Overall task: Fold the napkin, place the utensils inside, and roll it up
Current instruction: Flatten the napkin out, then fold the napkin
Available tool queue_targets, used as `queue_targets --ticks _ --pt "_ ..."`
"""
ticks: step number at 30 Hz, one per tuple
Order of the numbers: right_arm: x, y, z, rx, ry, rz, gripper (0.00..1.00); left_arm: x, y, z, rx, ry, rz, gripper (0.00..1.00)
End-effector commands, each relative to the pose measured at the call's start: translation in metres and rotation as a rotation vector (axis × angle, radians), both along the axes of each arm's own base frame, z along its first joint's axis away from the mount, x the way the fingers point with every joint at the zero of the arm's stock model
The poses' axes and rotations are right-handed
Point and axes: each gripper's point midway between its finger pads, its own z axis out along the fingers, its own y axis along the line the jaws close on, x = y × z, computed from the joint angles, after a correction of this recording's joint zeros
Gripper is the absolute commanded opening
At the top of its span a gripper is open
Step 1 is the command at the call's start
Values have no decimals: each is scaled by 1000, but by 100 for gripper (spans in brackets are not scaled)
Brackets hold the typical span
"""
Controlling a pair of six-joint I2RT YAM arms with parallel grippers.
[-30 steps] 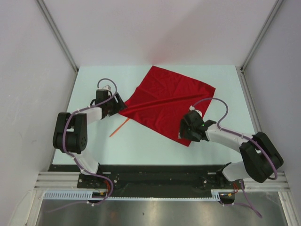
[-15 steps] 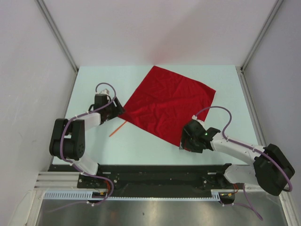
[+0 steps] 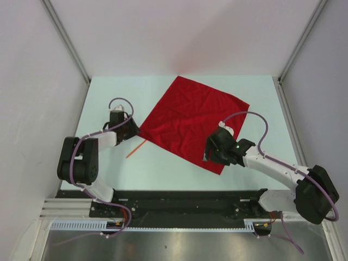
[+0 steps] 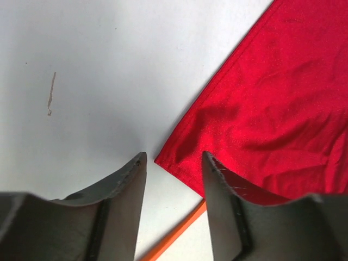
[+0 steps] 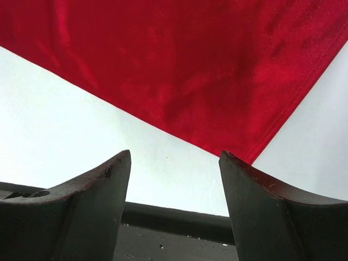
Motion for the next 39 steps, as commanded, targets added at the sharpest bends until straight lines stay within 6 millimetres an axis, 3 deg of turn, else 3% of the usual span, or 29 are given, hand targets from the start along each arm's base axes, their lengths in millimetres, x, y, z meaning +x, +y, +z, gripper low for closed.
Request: queue_targets --ticks 1,6,8,9,11,12,15,16,17,19,20,27,28,32,37,38,39 --pt "17 -1 14 7 -58 -9 72 -2 -8 -6 -29 36 -5 48" --pt "38 -11 23 45 -98 -35 72 -3 -20 -7 -58 40 -42 46" --pt "50 -14 32 66 -123 -34 73 -1 -25 -10 -77 48 -54 36" --pt "65 -24 38 80 -150 -73 72 -1 -26 -10 -80 46 -62 16" --pt "79 -33 47 91 -188 -77 72 3 -30 -6 -93 35 -77 0" --pt "95 -49 54 99 -219 -128 72 3 -31 -5 -97 32 -81 0" --pt "122 -66 68 150 -267 -154 73 9 -23 10 -79 -12 -57 0" --pt "133 -85 70 151 -280 -206 74 8 -14 12 -68 -20 -28 0" --pt "142 -90 71 165 -284 -214 76 10 -8 23 -69 -53 -11 0" --pt "164 -115 76 176 -328 -275 80 10 7 29 -80 -74 40 0" --pt "169 -118 76 199 -329 -275 80 7 14 28 -78 -73 59 0" --pt "234 -168 58 262 -376 -391 80 2 40 19 -99 -49 119 0" --pt "245 -174 49 267 -359 -411 80 1 45 16 -104 -44 131 0" --pt "270 -193 39 287 -377 -454 79 1 38 20 -131 -58 101 0" --pt "290 -227 22 305 -388 -542 79 0 12 23 -151 -63 25 23" --pt "292 -228 13 340 -370 -553 79 0 10 25 -153 -69 19 30" --pt "299 -230 13 362 -391 -555 79 1 8 26 -156 -72 17 43"
